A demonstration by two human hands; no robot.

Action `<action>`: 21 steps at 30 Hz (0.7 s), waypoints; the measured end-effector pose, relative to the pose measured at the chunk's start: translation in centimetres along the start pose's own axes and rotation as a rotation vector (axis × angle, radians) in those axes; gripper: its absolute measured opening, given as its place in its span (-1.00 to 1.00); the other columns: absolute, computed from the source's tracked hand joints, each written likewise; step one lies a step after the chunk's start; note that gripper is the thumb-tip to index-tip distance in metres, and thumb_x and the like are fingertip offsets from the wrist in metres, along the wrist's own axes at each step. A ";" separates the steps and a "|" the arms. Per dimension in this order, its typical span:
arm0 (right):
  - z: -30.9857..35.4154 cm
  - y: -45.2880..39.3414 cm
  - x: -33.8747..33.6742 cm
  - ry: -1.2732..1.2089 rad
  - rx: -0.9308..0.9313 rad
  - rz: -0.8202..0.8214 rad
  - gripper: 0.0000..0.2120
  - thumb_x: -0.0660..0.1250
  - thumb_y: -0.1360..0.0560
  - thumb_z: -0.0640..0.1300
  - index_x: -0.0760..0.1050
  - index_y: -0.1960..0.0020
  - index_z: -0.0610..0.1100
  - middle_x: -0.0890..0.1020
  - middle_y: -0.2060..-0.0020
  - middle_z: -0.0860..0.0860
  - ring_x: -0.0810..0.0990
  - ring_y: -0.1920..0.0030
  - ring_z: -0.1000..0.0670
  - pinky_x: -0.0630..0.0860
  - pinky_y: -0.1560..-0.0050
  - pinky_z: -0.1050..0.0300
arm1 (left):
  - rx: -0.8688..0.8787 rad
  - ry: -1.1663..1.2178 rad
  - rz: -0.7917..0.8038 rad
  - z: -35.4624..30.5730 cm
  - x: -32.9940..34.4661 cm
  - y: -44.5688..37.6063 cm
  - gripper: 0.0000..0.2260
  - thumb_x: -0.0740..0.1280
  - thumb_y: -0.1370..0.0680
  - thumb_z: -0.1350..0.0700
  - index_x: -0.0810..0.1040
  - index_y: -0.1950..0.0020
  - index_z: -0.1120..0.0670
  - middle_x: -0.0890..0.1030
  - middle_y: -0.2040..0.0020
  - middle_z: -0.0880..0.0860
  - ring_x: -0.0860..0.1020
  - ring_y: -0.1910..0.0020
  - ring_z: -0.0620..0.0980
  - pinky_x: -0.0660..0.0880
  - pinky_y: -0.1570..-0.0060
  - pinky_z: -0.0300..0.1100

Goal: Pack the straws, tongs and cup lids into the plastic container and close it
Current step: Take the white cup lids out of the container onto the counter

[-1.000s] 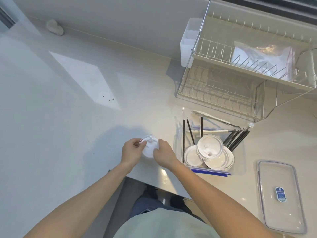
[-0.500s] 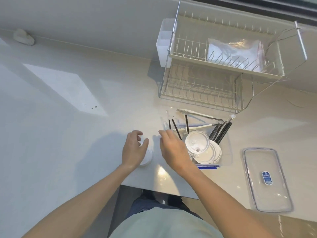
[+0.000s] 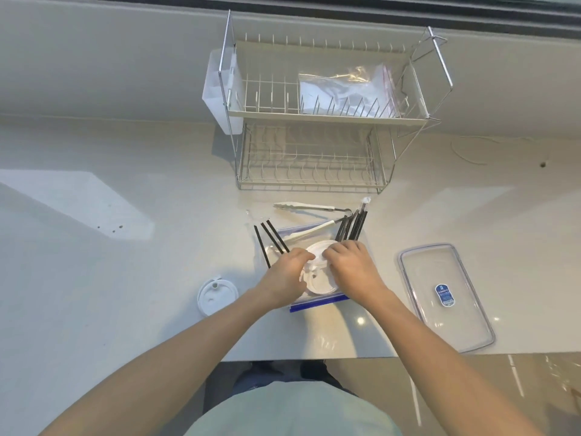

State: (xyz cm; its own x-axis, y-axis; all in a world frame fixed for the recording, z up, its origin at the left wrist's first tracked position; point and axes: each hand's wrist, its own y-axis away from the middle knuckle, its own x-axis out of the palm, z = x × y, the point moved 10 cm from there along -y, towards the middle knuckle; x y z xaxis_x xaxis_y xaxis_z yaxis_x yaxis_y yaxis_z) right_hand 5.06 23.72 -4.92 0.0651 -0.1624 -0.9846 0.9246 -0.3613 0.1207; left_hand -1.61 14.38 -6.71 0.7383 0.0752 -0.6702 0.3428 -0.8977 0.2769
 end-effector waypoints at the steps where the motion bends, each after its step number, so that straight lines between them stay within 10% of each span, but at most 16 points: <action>1: -0.3 0.0 -0.6 -0.038 -0.001 -0.045 -0.76 0.42 -0.34 -0.37 0.60 0.05 -0.13 0.67 0.10 -0.01 0.61 0.00 -0.19 0.45 -0.06 -0.03 | 0.005 0.016 -0.022 0.2 -0.1 0.0 -0.52 0.36 -0.50 0.33 0.50 -0.42 0.13 0.51 -0.39 0.07 0.46 -0.38 0.05 0.36 -0.34 -0.20; 8: -1.5 0.9 -4.8 -0.455 0.009 -0.173 -0.88 0.41 -0.58 -0.13 0.59 -0.11 -0.08 0.59 0.02 0.12 0.51 0.07 0.08 0.44 0.13 0.18 | 0.008 0.183 -0.278 0.4 -4.3 0.1 -0.78 0.46 -0.54 0.16 0.63 -0.18 0.11 0.66 -0.14 -0.01 0.58 -0.14 0.02 0.50 -0.19 -0.07; 21: -2.1 1.9 -0.9 -0.298 -0.056 0.092 -0.74 0.34 -0.60 -0.17 0.63 -0.27 -0.12 0.57 -0.29 0.02 0.59 -0.21 -0.04 0.55 -0.12 0.08 | -0.495 0.046 -0.079 3.8 0.5 2.7 -0.64 0.32 -0.57 -0.12 0.58 0.17 0.18 0.62 0.29 0.08 0.61 0.24 0.08 0.54 0.22 -0.03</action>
State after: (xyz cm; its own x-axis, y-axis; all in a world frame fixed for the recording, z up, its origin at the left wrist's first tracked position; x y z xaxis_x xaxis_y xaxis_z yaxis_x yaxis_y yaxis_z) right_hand 7.57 25.07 -4.09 0.0446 -0.4566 -0.8885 0.9398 -0.2826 0.1924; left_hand -2.48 10.37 -8.93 0.7201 0.1634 -0.6744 0.6247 -0.5757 0.5276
